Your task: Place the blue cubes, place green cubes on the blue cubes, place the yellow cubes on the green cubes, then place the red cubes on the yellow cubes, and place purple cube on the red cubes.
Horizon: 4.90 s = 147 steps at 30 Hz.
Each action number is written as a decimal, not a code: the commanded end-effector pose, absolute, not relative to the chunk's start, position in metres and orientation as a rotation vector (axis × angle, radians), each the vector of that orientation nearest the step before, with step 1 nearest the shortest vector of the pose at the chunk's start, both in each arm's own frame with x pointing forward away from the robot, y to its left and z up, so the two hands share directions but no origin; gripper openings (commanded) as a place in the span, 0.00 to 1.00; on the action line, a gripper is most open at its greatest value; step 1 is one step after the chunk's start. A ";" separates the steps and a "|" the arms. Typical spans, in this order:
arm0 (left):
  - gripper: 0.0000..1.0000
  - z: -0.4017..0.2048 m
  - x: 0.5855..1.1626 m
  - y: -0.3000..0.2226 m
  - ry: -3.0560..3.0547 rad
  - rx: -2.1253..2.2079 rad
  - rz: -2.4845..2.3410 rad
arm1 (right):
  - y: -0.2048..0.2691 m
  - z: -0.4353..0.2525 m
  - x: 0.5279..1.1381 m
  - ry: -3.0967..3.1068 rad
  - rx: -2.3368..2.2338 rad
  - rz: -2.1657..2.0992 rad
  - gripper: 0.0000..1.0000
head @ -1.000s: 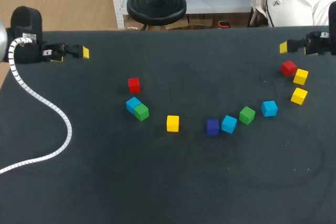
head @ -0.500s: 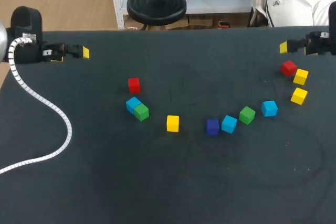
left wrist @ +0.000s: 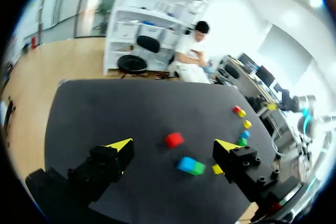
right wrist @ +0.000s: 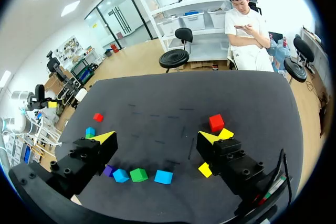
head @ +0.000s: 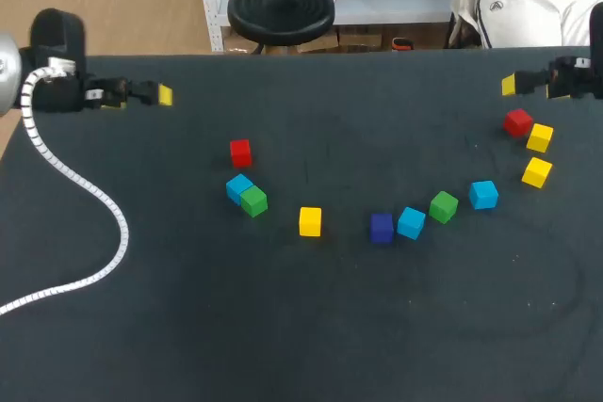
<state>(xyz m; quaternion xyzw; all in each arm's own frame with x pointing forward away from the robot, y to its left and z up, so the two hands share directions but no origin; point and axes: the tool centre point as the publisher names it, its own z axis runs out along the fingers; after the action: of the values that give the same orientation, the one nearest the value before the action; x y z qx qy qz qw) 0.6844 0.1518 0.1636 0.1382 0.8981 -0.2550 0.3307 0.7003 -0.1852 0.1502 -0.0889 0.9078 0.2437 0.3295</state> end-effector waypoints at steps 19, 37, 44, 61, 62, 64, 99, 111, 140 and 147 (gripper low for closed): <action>1.00 0.134 0.610 0.122 2.074 1.098 -0.637 | -0.185 0.150 0.700 2.375 -0.230 0.633 1.00; 1.00 0.152 0.622 0.028 1.535 1.678 -0.718 | -0.185 0.150 0.700 2.375 -0.230 0.633 1.00; 1.00 0.133 0.647 0.004 1.500 1.743 -0.736 | -0.185 0.150 0.700 2.375 -0.230 0.633 1.00; 1.00 0.127 0.660 0.006 1.613 1.729 -0.659 | -0.185 0.150 0.700 2.375 -0.230 0.633 1.00; 1.00 0.127 0.660 0.006 1.613 1.729 -0.659 | -0.185 0.150 0.700 2.375 -0.230 0.633 1.00; 1.00 0.127 0.660 0.006 1.613 1.729 -0.659 | -0.185 0.150 0.700 2.375 -0.230 0.633 1.00; 1.00 0.097 0.776 0.021 1.779 1.932 -0.464 | -0.185 0.150 0.700 2.375 -0.230 0.633 1.00; 1.00 0.097 0.775 0.023 1.790 1.909 -0.492 | -0.185 0.150 0.700 2.375 -0.230 0.633 1.00; 1.00 0.098 0.729 0.046 1.820 1.937 -0.475 | -0.185 0.150 0.700 2.375 -0.230 0.633 1.00; 1.00 0.098 0.729 0.046 1.820 1.937 -0.475 | -0.185 0.150 0.700 2.375 -0.230 0.633 1.00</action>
<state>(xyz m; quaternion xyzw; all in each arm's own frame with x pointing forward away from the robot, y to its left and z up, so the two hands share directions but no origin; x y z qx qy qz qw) 0.7279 0.0472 0.0970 0.6999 0.6566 -0.1728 0.2217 0.7001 -0.1857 0.1502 -0.0890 0.9077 0.2439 0.3297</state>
